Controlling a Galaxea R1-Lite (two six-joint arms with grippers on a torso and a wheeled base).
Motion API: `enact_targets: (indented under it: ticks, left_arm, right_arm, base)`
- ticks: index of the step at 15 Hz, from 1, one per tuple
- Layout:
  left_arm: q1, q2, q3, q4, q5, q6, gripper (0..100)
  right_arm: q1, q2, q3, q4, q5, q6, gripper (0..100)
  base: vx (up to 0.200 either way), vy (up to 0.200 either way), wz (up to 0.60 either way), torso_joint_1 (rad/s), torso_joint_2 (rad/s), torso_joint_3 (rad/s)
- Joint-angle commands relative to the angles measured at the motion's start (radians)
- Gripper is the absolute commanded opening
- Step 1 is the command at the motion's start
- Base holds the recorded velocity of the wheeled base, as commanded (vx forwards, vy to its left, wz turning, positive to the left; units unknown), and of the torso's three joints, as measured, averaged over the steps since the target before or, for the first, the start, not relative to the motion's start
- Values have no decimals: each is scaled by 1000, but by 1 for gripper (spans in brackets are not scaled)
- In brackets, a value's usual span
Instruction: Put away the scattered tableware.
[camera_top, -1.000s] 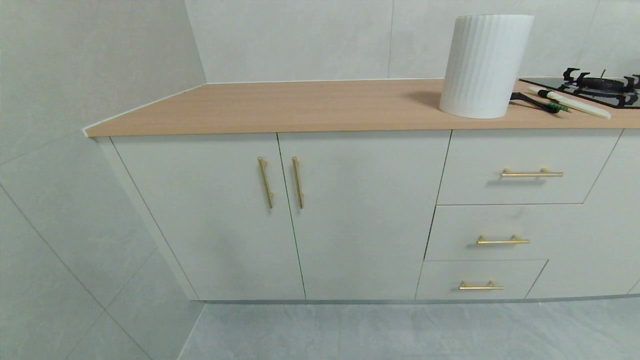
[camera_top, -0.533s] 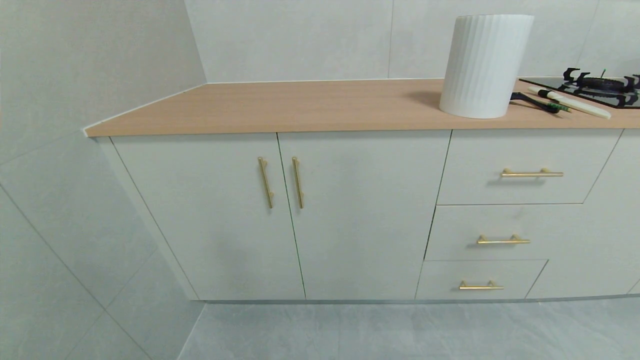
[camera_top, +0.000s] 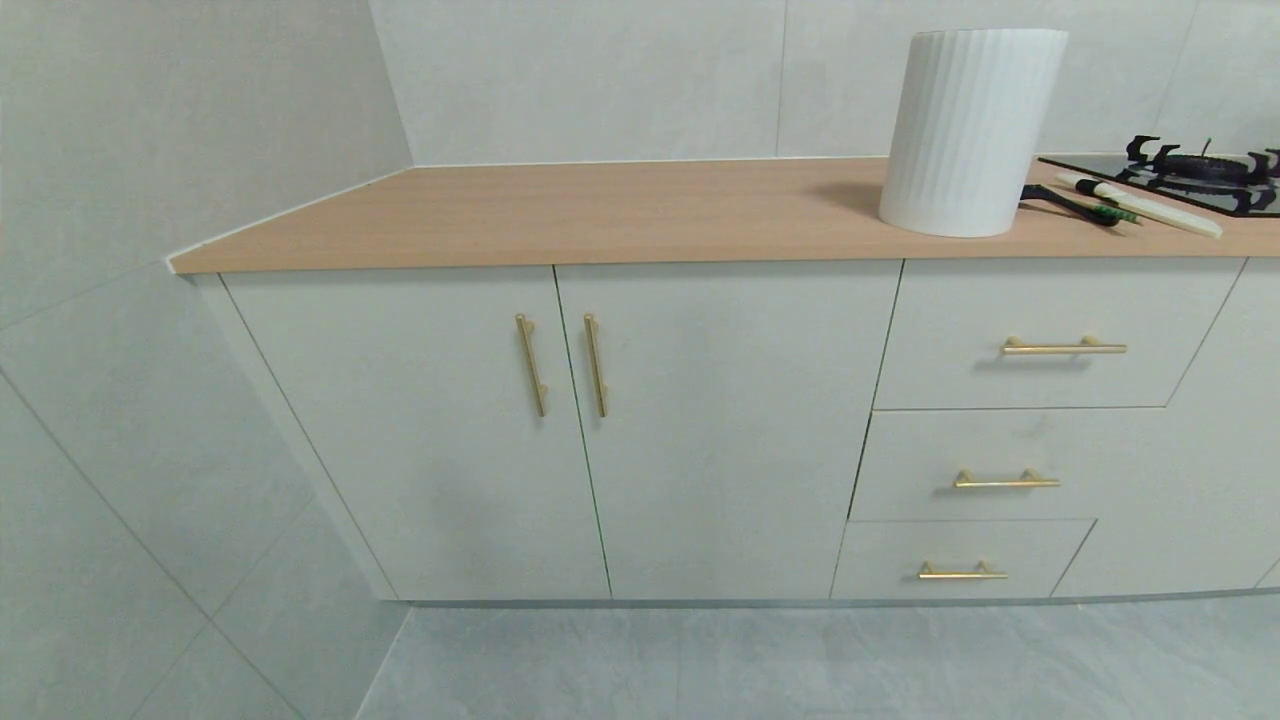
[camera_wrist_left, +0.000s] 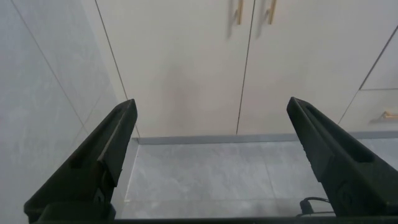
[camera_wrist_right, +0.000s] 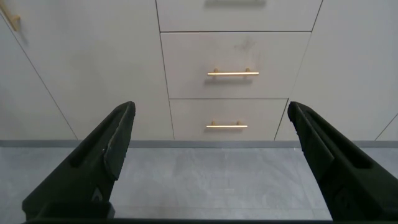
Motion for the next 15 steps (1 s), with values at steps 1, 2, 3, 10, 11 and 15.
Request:
enact_targets:
  ticks: [1,2,3,10,11,15]
  left_arm:
    - [0,0,0,1,4,-2,100]
    - [0,0,0,1,7,-3,100]
    - [0,0,0,1,7,-2,100]
    - [0,0,0,1,6,0,100]
    - [0,0,0,1,6,0,100]
    - [0,0,0,1,6,-2,100]
  right_arm:
    - [0,2,0,1,0,-1,100]
    - [0,2,0,1,0,2,100]
    - [0,3,0,1,0,4,100]
    - [0,2,0,1,0,4,100]
    - [0,2,0,1,0,4,100]
    - [0,3,0,1,0,4,100]
  base:
    - [0,0,0,0,0,0]
    - [0,0,0,0,0,0]
    - [0,0,0,0,0,0]
    - [0,-114,0,1,1,1]
    - [0,-200,0,7,7,7]
    - [0,-200,0,1,0,5]
